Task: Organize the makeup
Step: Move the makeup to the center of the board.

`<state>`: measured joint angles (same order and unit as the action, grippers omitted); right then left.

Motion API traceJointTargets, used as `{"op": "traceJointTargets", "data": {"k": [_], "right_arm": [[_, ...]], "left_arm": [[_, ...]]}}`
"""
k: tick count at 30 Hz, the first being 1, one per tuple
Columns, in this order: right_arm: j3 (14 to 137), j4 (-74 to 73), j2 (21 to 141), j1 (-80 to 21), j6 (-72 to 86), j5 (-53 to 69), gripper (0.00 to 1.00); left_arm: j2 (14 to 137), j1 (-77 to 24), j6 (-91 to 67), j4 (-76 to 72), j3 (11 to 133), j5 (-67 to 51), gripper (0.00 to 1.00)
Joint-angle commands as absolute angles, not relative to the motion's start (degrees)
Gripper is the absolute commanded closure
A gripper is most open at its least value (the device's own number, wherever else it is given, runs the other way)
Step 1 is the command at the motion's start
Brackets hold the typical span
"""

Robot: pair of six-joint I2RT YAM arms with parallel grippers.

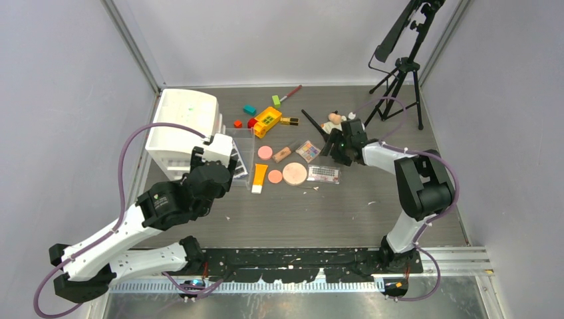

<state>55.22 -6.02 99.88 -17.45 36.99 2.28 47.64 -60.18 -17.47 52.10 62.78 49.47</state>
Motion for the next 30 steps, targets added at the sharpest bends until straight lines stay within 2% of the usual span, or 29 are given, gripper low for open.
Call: {"op": "traceJointTargets", "data": {"k": [1, 8, 16, 22, 30], "right_arm": [[49.6, -9.7, 97.9, -18.5, 37.0, 7.6, 0.32], [41.6, -10.7, 90.2, -20.5, 38.2, 9.3, 0.31], [37.8, -12.8, 83.0, -25.7, 39.8, 9.0, 0.31], [39.3, -20.3, 80.1, -30.1, 38.1, 4.3, 0.26], [42.1, -26.2, 82.5, -35.9, 35.5, 0.6, 0.24]], "left_arm": [[47.5, -60.0, -17.0, 50.6, 63.0, 50.4, 0.41], [47.8, -59.9, -16.9, 50.7, 63.0, 50.4, 0.41], [47.9, -59.9, -17.0, 50.7, 63.0, 50.4, 0.41], [47.7, -59.9, -16.9, 50.7, 63.0, 50.2, 0.41], [47.7, -59.9, -17.0, 50.7, 63.0, 50.2, 0.41]]}}
